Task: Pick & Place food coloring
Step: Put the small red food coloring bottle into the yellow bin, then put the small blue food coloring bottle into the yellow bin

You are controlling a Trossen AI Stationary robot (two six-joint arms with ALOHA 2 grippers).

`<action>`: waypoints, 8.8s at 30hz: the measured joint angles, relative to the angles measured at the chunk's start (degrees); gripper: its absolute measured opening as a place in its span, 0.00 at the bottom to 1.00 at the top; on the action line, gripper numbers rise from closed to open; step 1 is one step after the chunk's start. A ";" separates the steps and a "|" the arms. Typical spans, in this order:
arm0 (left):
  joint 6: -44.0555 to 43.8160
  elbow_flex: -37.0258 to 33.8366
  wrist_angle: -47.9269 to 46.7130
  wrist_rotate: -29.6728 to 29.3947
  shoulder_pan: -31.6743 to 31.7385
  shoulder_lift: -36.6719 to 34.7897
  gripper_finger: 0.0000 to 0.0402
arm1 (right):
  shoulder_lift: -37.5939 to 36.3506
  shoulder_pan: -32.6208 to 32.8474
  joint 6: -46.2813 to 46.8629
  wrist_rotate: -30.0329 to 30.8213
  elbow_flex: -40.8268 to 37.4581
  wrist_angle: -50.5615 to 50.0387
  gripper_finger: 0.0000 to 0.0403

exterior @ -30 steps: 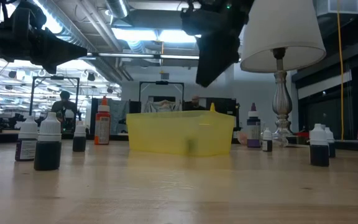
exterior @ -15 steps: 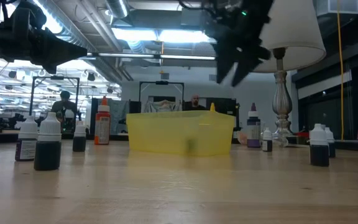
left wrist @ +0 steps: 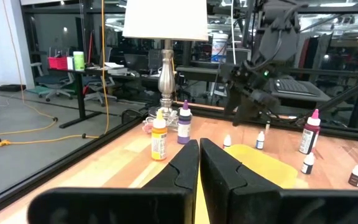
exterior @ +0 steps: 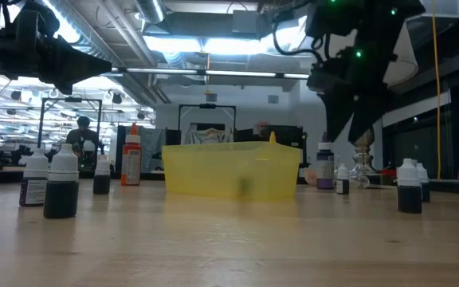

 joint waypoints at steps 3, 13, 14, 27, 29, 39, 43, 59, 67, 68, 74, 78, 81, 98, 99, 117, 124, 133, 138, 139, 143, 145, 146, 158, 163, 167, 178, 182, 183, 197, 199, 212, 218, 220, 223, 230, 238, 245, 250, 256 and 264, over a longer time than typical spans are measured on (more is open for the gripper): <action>0.00 0.01 0.00 0.02 -0.02 0.00 0.02 | 0.02 0.00 -0.04 -0.19 -1.68 2.41 0.66; 0.00 0.01 0.00 0.02 0.00 0.00 0.03 | 2.10 0.00 -1.32 -0.39 -5.42 10.85 0.66; 0.00 0.00 0.00 0.02 -0.02 0.00 0.03 | 2.77 0.00 -1.54 -0.45 -5.70 11.75 0.66; 0.00 0.01 0.00 0.04 -0.01 0.00 0.03 | 4.46 -0.15 -2.95 -1.05 -10.66 16.89 0.66; 0.00 0.02 0.00 0.00 -0.01 0.00 0.03 | 4.46 -0.15 -3.12 -1.03 -10.89 17.27 0.66; 0.00 0.00 0.00 -0.04 -0.02 0.00 0.02 | 4.44 -0.15 -5.32 -1.03 -11.14 17.54 0.51; 0.00 0.00 -0.02 -0.07 -0.02 0.00 0.02 | 4.44 -0.15 -6.09 -1.07 -11.14 17.68 0.45; 0.00 0.00 0.00 -0.09 -0.01 0.00 0.02 | 4.35 -0.15 -6.96 -1.10 -11.14 19.92 0.18; 0.00 0.00 0.00 -0.11 -0.02 0.00 0.03 | 3.93 -0.15 -7.85 -2.60 -11.08 19.78 0.19; 0.00 -0.01 0.00 -0.11 -0.02 0.00 0.03 | 3.86 -0.15 -7.97 -3.02 -10.81 19.37 0.20; 0.00 0.02 0.00 -0.13 0.00 0.00 0.02 | 1.99 -0.15 -12.48 -4.08 -8.18 13.95 0.16; 0.00 0.01 0.00 -0.06 0.00 0.00 0.02 | 1.03 -0.15 -16.85 -4.57 -4.84 8.70 0.16; 0.00 0.02 0.00 -0.07 0.00 0.00 0.03 | 0.96 -0.15 -20.40 -5.35 -1.75 4.22 0.18; 0.00 0.02 0.00 -0.02 0.00 0.00 0.03 | 6.64 0.37 -36.82 -7.10 22.52 -4.71 0.18; 0.00 0.01 0.00 -0.04 -0.01 0.00 0.03 | 7.75 0.39 -37.66 -7.22 24.04 -4.65 0.17; 0.00 -0.01 0.00 0.02 -0.02 0.00 0.03 | 23.76 3.23 -48.78 -12.17 37.21 2.20 0.18; 0.00 0.02 -0.01 0.04 -0.01 0.00 0.02 | 27.03 3.32 -53.83 -13.52 37.21 4.41 0.17; 0.00 0.02 0.00 0.04 0.00 0.00 0.02 | 30.23 3.50 -57.50 -13.53 36.94 7.65 0.17; 0.00 0.01 0.00 0.04 0.00 0.00 0.03 | 30.40 3.70 -57.56 -13.54 33.91 10.37 0.18; 0.00 0.02 0.00 0.04 0.00 0.00 0.03 | 30.42 3.78 -57.55 -13.55 33.34 10.66 0.18; 0.00 0.00 0.00 0.04 -0.01 0.00 0.02 | 30.42 4.06 -57.61 -13.75 31.08 12.75 0.18; 0.00 0.02 0.00 0.04 0.00 0.00 0.02 | 30.43 4.13 -57.67 -13.92 30.01 13.61 0.18; 0.00 0.01 0.00 0.04 -0.01 0.00 0.02 | 30.45 4.13 -57.63 -13.94 29.61 14.23 0.18; 0.00 0.02 0.00 0.04 0.00 0.00 0.03 | 30.45 4.15 -57.32 -14.10 26.07 17.62 0.19; 0.00 -0.01 0.00 0.04 0.00 0.00 0.02 | 30.47 4.15 -57.40 -14.11 25.17 18.61 0.19; 0.00 0.01 0.00 0.04 -0.01 0.00 0.03 | 30.47 4.08 -57.32 -14.47 25.17 18.61 0.21; 0.00 0.02 -0.02 0.04 -0.02 0.00 0.02 | 30.47 3.45 -57.08 -14.67 25.17 18.61 0.29; 0.00 0.01 0.00 0.04 -0.02 0.00 0.02 | 30.47 3.45 -57.13 -14.58 25.19 18.59 0.29; 0.00 0.02 0.00 0.04 -0.01 0.00 0.02 | 30.47 3.45 -57.13 -14.57 25.19 18.57 0.29; 0.00 0.02 0.00 0.04 -0.02 0.00 0.02 | 30.20 2.58 -57.02 -14.48 29.43 14.31 0.29; 0.00 -0.01 0.00 0.04 -0.02 0.00 0.02 | 30.12 2.54 -57.04 -14.29 30.44 14.13 0.29; 0.00 0.00 0.00 0.04 -0.01 0.00 0.03 | 29.88 2.47 -49.60 -8.60 38.69 4.52 0.30; 0.00 0.01 0.00 0.07 -0.01 -0.01 0.02 | 26.42 2.69 -41.71 -8.39 38.55 3.24 0.43; 0.00 -0.01 0.00 0.04 0.00 -0.01 0.02 | 25.44 2.82 -39.02 -8.43 38.48 1.21 0.49; 0.00 0.01 0.00 0.04 -0.02 -0.01 0.03 | 24.03 3.48 -35.97 -7.98 38.12 -1.29 0.58; 0.00 0.02 0.00 0.06 0.00 0.00 0.02 | 18.56 5.35 -27.39 -7.89 30.84 -5.21 0.71; 0.00 0.01 0.00 0.06 0.00 0.00 0.03 | 9.76 7.28 -19.50 -8.56 17.34 -5.99 0.73; 0.00 0.00 0.00 0.05 -0.02 0.00 0.03 | 2.67 7.82 -5.69 -9.59 5.58 -6.70 0.73; 0.00 0.00 0.00 0.05 -0.01 0.00 0.02 | -1.39 8.04 3.16 -9.55 -0.94 -7.23 0.73; 0.00 0.01 0.00 0.04 -0.01 0.00 0.03 | -3.68 8.74 8.50 -9.57 -6.93 -6.79 0.73; 0.00 0.02 0.00 0.07 -0.02 0.00 0.02 | -3.78 9.57 10.65 -10.52 -11.14 -1.14 0.73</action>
